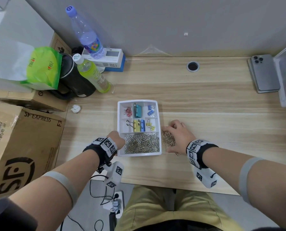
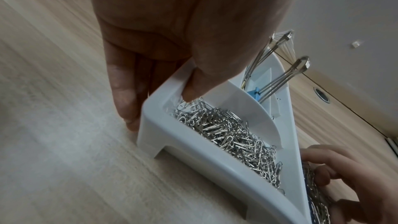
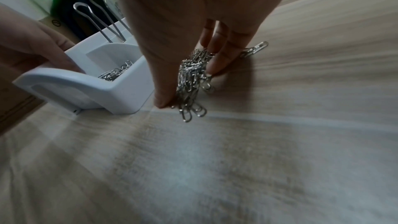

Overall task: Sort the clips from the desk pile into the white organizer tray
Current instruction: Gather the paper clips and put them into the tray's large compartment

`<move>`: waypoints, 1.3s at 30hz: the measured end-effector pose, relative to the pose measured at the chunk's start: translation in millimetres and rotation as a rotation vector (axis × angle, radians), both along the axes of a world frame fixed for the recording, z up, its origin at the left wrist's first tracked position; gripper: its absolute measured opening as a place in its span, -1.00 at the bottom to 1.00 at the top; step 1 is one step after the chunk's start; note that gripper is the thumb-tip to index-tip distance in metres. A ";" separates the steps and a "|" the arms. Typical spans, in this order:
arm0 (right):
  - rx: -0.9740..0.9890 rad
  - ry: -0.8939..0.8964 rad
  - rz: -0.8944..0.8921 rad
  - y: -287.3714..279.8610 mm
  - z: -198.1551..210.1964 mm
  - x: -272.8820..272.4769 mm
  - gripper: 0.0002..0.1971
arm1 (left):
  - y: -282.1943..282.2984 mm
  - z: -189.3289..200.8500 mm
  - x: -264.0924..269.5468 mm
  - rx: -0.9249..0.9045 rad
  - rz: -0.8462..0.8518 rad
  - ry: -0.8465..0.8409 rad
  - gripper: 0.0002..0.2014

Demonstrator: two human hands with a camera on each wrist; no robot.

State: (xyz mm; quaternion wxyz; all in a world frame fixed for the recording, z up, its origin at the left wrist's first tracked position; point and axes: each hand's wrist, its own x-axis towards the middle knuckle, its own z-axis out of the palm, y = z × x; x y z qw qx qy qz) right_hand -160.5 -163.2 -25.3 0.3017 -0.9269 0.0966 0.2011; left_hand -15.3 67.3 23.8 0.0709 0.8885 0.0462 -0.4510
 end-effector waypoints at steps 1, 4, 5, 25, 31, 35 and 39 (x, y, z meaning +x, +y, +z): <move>0.011 -0.007 -0.003 -0.4 -0.4 -0.4 -0.21 | -0.2 0.4 -0.2 -0.002 -0.003 -0.006 -0.89; 0.044 -0.030 -0.020 0.8 -2.9 -2.0 -0.43 | -0.3 -0.3 -0.2 0.000 0.016 -0.014 -0.76; 0.054 -0.036 -0.027 2.0 -4.1 -2.7 -0.50 | 0.1 -1.0 -0.4 0.001 0.017 -0.017 -0.75; 0.119 -0.009 -0.131 -0.6 13.8 11.7 -0.83 | -3.6 7.9 -2.1 -0.006 0.084 0.028 -0.88; 0.189 0.007 -0.201 -3.1 31.8 16.7 -0.86 | -2.7 8.5 -1.3 -0.003 0.073 0.010 -0.75; 0.260 -0.011 -0.162 19.5 46.5 32.1 -0.87 | -2.6 7.6 -0.3 0.000 0.060 0.017 -0.75; 0.254 0.000 -0.089 51.4 48.8 41.6 -0.86 | -3.3 6.8 1.1 0.037 0.007 0.016 -0.73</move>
